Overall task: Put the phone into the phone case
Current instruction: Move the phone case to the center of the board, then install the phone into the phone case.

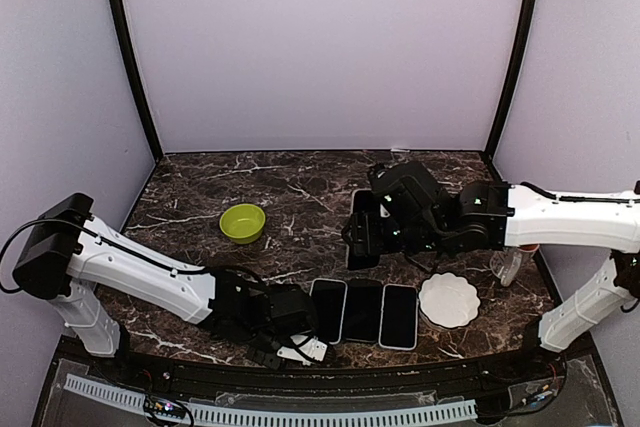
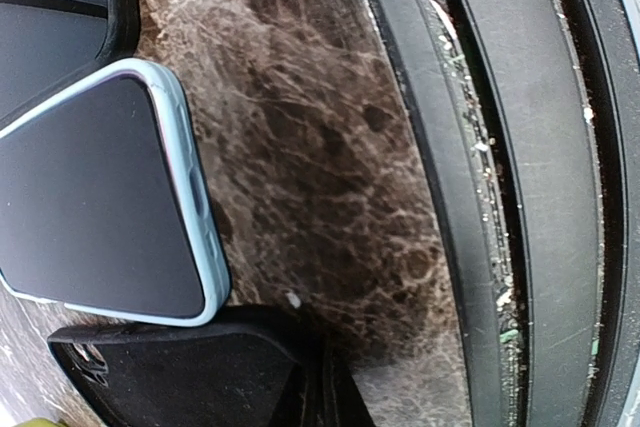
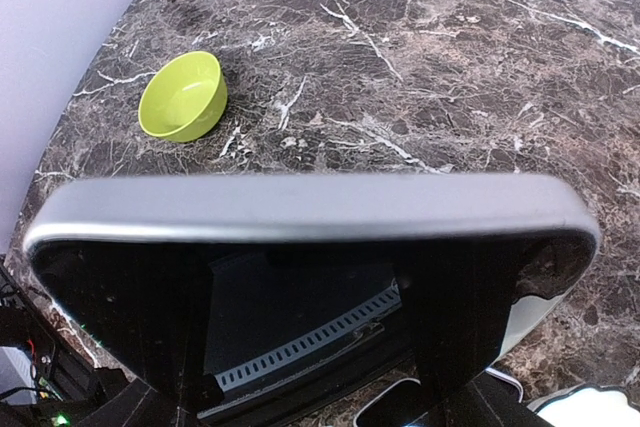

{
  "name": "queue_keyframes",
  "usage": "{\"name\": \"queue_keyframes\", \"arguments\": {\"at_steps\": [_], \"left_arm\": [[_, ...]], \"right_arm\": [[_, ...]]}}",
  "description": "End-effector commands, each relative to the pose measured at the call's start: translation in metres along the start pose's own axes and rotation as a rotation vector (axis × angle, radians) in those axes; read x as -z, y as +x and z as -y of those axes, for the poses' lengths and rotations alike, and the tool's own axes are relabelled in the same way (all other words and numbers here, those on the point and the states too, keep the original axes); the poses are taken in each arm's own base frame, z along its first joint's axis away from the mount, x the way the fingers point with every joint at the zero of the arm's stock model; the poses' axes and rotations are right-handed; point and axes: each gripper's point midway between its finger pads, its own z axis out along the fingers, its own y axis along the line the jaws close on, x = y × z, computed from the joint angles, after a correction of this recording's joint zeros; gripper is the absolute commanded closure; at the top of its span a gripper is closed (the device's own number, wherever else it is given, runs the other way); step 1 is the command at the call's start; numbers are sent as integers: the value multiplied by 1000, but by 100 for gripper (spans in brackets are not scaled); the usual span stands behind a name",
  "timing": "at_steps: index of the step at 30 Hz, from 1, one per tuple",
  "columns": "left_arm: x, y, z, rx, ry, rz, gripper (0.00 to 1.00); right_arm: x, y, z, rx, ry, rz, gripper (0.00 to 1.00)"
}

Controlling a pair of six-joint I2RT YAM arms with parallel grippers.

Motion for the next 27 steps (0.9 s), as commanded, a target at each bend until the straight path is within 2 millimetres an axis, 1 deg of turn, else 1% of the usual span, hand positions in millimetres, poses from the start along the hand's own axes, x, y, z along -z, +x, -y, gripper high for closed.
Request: {"name": "queue_keyframes", "arguments": {"at_steps": [1,3,5,8,9,10,11,12,13,14,15,16,17,18,19,20,21,22,23,24,25,26,27], "left_arm": [[-11,0,-22,-22,-88,1,100],[-9,4,-17,-30,-64,-11,100],[-6,4,-14,-30,-44,-6,100],[1,-3,-15,-17,-36,25,99],[2,-5,-16,-12,-35,30,93],[7,-12,-18,3,-32,52,85],[10,-14,-18,10,-25,54,80],[17,-22,-23,29,-30,83,68],[21,-25,-25,36,-33,95,64],[30,-32,-31,50,-48,124,55],[38,-36,-36,61,-67,148,52],[44,-40,-40,68,-82,166,46],[54,-44,-46,81,-109,194,43],[59,-46,-49,88,-121,211,40],[69,-47,-53,104,-139,234,39],[75,-47,-54,115,-143,243,38],[88,-49,-56,144,-151,272,38],[94,-47,-56,163,-149,280,37],[109,-47,-58,206,-159,319,37],[114,-44,-57,230,-165,334,34],[131,-41,-63,294,-194,380,32],[133,-35,-62,329,-200,389,28],[148,-28,-69,418,-214,431,26]], "right_arm": [[11,-25,-17,-10,-38,76,100],[12,-25,-16,-7,-31,76,100],[12,-24,-16,-6,-24,76,100],[12,-24,-17,-7,-21,81,100],[12,-24,-18,-7,-24,80,100],[12,-23,-19,-7,-25,80,100],[11,-23,-21,-4,-26,78,100],[11,-22,-21,-3,-24,77,100],[11,-22,-22,-3,-22,76,100],[10,-23,-24,-2,-19,76,100],[10,-23,-24,-3,-13,72,100],[10,-23,-24,-4,-8,72,100],[9,-23,-24,-8,-3,72,100],[9,-24,-25,-13,2,72,100],[10,-24,-25,-21,5,74,100],[10,-24,-25,-30,8,76,100],[10,-25,-26,-41,10,79,100],[10,-25,-27,-59,9,81,100],[9,-25,-28,-72,7,85,100],[8,-25,-30,-86,5,87,100],[7,-25,-33,-99,4,88,100],[5,-25,-36,-113,6,89,100],[3,-25,-39,-124,11,91,100]]}}
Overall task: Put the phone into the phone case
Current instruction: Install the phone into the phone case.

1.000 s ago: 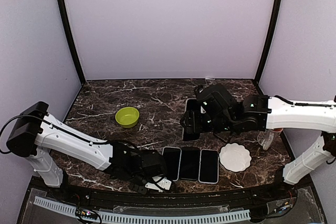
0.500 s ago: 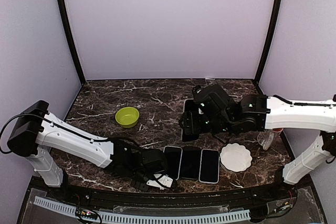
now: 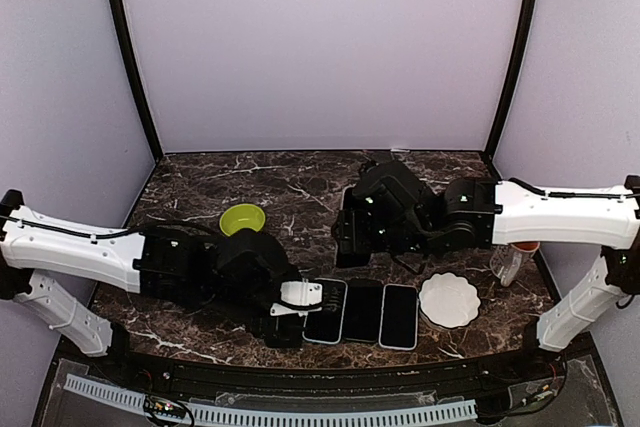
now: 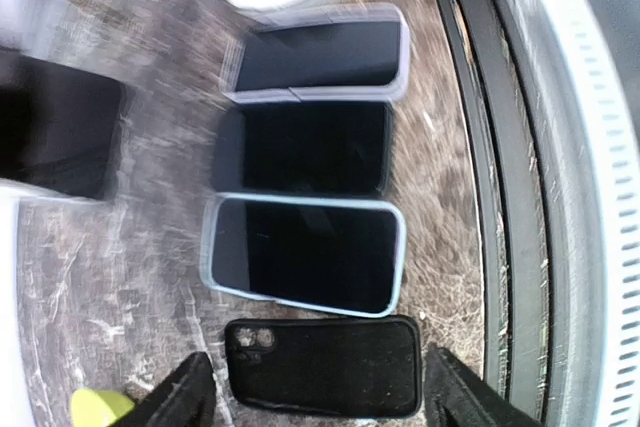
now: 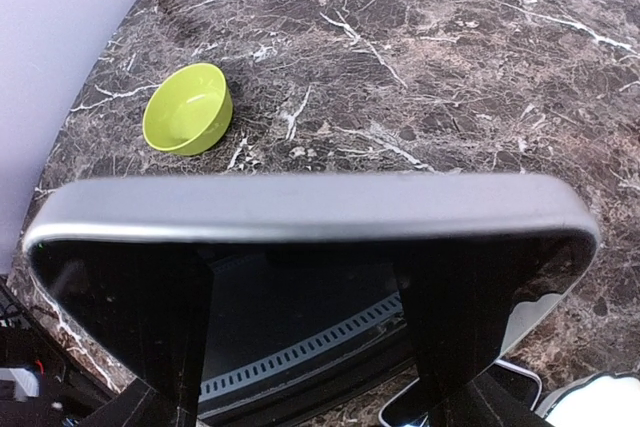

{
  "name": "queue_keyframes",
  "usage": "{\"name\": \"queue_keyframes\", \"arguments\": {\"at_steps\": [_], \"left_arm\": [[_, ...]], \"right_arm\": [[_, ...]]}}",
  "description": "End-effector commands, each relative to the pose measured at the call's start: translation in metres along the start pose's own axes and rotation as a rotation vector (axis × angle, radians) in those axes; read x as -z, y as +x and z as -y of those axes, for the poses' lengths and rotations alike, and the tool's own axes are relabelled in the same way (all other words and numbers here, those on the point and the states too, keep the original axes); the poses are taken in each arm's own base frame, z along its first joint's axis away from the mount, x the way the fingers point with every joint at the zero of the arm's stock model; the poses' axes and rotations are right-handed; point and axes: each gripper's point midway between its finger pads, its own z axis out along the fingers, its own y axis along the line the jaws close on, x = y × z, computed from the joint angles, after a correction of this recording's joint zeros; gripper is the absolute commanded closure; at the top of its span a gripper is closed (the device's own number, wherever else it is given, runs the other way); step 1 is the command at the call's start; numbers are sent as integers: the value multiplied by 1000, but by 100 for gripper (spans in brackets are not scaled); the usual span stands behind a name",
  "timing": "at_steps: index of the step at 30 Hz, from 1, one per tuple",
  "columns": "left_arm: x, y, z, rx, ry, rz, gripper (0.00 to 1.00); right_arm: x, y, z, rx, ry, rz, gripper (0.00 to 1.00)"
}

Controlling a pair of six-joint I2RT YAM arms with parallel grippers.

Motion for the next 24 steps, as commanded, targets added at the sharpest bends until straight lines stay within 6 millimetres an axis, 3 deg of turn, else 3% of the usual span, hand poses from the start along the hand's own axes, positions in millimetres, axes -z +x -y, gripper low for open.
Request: {"name": "queue_keyframes", "arguments": {"at_steps": [1,5,7,10,13,18,21,24], "left_arm": [[45,7,-22,270,-71,93,25],[85,33,-58,602,-198,169,10],[107,60,-82,780,-302,217,3],[106,106,-102,989,-402,181,1],[109,147,-121,1133,-516,119,1],[108,184,-137,1237,-619,109,1],[111,222,-148,1340,-740,48,1],[120,244,-152,1400,-833,-18,1]], "right_arm": [[2,-19,-24,-106,-12,75,100],[-5,-19,-47,-151,-3,116,100],[-12,-18,-66,-191,-54,134,100],[-33,-11,-90,-246,-87,144,100],[-45,6,-103,-250,-5,156,100],[-60,46,-128,-192,101,136,100],[-72,66,-142,-128,112,84,100],[-76,82,-139,-112,160,46,100]]}}
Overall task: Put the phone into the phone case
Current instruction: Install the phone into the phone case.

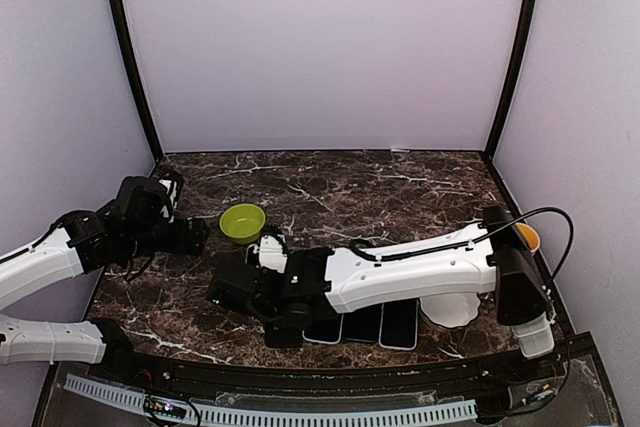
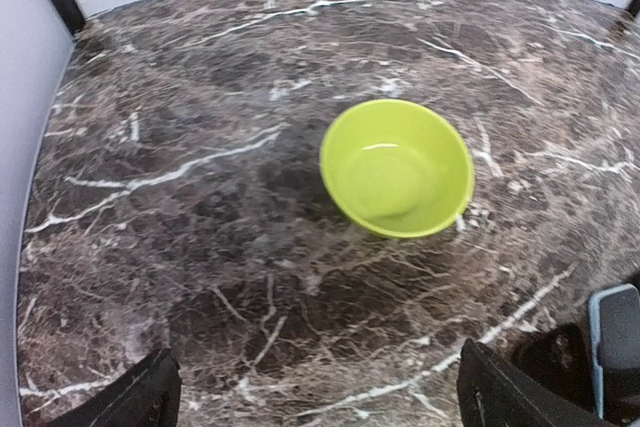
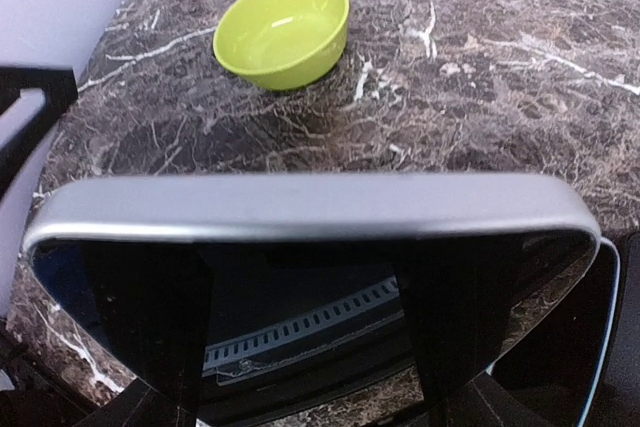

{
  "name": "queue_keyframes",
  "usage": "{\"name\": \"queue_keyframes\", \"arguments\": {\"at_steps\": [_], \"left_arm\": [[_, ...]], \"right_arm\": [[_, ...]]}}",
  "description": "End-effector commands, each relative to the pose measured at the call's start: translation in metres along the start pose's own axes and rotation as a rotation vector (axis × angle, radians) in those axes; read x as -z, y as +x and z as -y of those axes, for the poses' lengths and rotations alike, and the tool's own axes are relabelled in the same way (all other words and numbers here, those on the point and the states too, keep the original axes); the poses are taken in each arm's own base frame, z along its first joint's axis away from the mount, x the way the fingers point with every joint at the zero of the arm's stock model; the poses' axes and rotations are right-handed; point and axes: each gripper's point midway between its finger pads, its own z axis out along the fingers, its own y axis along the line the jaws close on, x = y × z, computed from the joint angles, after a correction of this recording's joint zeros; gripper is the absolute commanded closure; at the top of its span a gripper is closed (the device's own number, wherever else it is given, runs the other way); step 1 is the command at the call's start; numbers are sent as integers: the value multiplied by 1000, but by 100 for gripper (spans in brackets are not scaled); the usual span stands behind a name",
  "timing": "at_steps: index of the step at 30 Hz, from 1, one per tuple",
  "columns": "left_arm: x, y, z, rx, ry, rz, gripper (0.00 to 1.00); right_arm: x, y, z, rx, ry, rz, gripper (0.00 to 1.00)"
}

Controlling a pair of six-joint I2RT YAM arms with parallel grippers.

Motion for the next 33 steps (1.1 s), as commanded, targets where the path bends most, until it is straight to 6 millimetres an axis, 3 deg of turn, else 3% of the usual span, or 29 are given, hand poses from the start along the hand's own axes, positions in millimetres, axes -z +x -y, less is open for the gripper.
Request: {"name": "queue_keyframes", "arguments": {"at_steps": [1,7,16,24,33], "left_arm": [[-5,-6,-34,120,-158,25,1],[-2,-3,-41,158,-167,48,1],[-7,2,-47,167,-221,10,1],[-5,-1,-43,168,-188,24,1],[-6,0,-42,167,-185,18,1]], "right_arm": [[6,-2,9,-4,85,9,100],[-1,21,25,20,165,-35,100],[-10,42,17,25,159,-71,100],[-8,54,25,87,222,-96,100],[-1,51,25,108,245,-64,100]]}}
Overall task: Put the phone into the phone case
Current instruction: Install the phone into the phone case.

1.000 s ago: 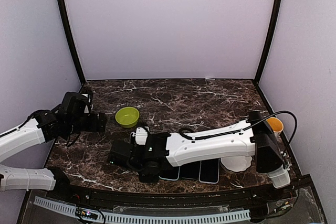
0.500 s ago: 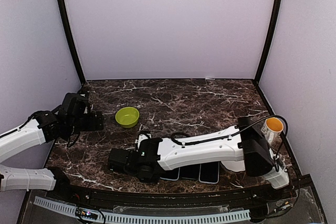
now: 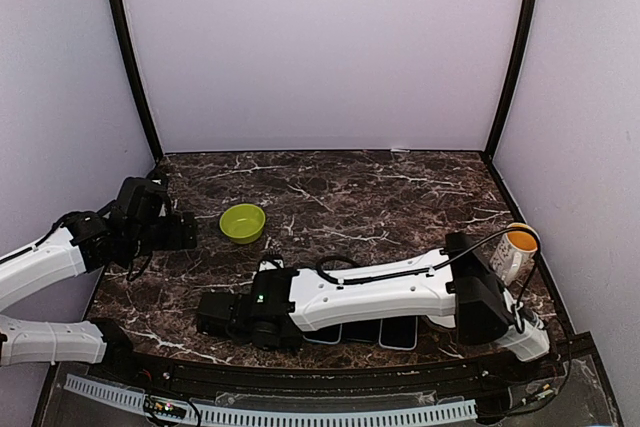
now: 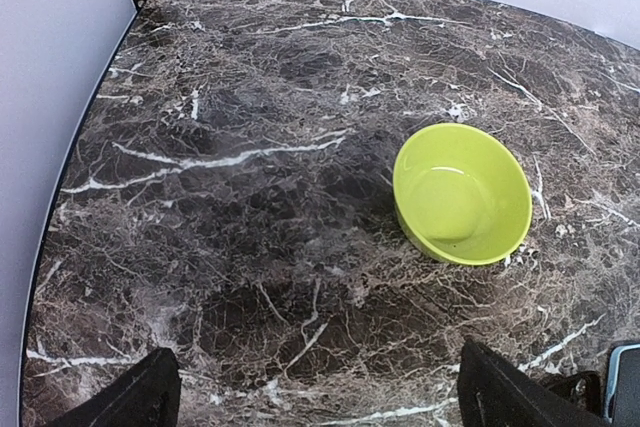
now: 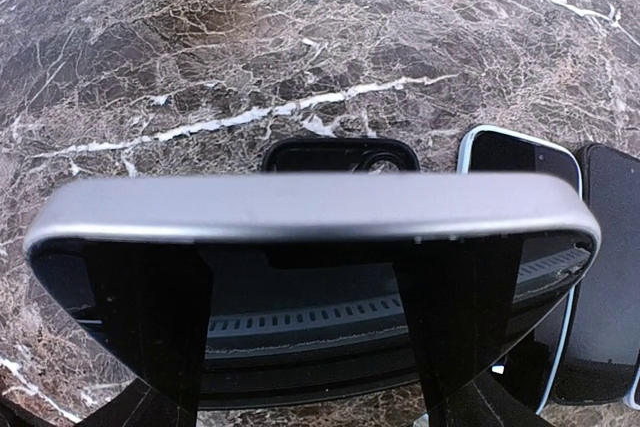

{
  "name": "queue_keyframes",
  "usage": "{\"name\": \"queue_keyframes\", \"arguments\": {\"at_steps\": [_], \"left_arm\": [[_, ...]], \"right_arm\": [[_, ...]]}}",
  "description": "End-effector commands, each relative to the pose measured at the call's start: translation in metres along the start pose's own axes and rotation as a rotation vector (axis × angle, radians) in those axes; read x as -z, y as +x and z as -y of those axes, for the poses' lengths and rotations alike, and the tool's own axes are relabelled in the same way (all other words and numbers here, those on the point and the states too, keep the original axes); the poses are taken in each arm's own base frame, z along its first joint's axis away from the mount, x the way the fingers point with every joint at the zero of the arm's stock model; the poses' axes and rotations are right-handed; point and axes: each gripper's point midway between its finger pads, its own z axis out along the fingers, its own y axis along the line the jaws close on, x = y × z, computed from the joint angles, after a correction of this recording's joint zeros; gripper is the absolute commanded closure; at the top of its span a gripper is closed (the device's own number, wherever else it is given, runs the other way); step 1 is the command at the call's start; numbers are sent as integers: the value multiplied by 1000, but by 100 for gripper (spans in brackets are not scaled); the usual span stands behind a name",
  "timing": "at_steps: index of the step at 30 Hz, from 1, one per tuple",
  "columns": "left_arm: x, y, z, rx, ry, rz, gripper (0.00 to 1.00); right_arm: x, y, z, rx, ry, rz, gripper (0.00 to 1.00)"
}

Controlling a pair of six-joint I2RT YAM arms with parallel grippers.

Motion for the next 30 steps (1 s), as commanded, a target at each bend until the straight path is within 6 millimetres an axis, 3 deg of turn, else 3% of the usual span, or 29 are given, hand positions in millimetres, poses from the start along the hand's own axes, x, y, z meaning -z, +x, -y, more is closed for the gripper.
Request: {"name": "queue_keyframes", "arguments": {"at_steps": [1,19,24,30], "left_arm": [[0,-1,-2,9,-4,-2,1],[0,-3,-3,32,2,-5,1],[0,-2,-2,33,4,-6,1],[-1,-2,-3,33,2,-9,1]], "right_arm": [[7,-4,1,5,22,52,100],[-30,27,18,33,132,50,100],[-40,26,4,68,77,75,100],[-55,37,21,19,93,37,97]]}}
